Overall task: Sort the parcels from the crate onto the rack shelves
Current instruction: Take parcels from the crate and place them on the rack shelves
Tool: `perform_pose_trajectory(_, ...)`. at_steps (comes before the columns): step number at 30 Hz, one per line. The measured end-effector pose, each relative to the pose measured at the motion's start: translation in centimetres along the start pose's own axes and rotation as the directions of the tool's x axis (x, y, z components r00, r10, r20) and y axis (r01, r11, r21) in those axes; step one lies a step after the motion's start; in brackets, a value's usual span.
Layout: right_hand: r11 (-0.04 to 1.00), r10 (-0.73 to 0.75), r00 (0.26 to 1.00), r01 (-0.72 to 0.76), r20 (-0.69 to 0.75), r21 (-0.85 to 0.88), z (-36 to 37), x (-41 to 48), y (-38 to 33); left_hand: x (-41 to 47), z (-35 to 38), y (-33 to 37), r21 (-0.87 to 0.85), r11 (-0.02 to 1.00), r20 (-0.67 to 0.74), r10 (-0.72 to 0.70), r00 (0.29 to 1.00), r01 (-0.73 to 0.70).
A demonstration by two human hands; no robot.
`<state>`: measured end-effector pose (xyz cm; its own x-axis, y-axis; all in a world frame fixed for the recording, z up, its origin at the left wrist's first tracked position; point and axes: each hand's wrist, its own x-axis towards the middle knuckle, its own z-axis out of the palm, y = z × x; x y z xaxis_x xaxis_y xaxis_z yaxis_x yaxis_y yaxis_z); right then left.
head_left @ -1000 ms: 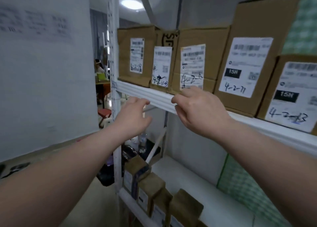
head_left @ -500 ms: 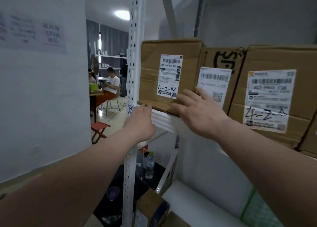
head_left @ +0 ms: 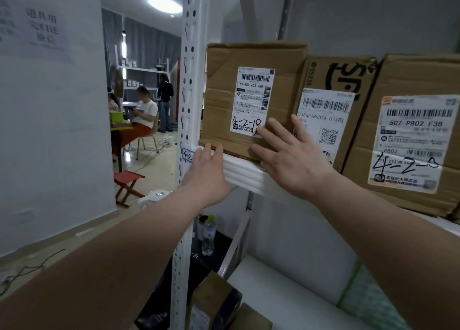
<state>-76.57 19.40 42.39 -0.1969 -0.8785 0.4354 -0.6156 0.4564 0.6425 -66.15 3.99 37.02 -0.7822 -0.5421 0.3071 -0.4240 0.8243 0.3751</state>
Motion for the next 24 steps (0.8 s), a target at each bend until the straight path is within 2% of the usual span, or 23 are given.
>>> perform_pose_trajectory(5, 1.000, 0.001, 1.000, -0.001, -0.018, -0.004, 0.2, -0.8, 0.2, -0.3, 0.1, 0.7, 0.028, 1.000, -0.011, 0.003, 1.000, -0.003)
perform_pose_trajectory(8, 0.999, 0.010, 0.998, -0.012, -0.058, -0.040, 0.2, -1.7, 1.6, -1.1, 0.6, 1.9, 0.067, 0.993, -0.002, 0.093, 0.996, -0.093)
perform_pose_trajectory(12, 0.981, -0.099, 0.984, 0.072, -0.147, -0.180, 0.7, -3.3, 4.5, -2.3, 1.6, 4.3, 0.085, 0.979, 0.061, 0.182, 0.981, -0.186)
perform_pose_trajectory(21, 0.956, -0.140, 0.971, 0.082, -0.192, -0.282, 1.3, -4.5, 6.2, -2.5, 2.8, 5.6, 0.036, 0.990, -0.011, 0.134, 0.991, -0.134)
perform_pose_trajectory(24, 0.961, -0.149, 0.964, 0.089, -0.221, -0.260, 1.1, -5.6, 6.8, -2.9, 2.8, 6.4, 0.029, 0.984, -0.047, 0.179, 0.983, -0.178)
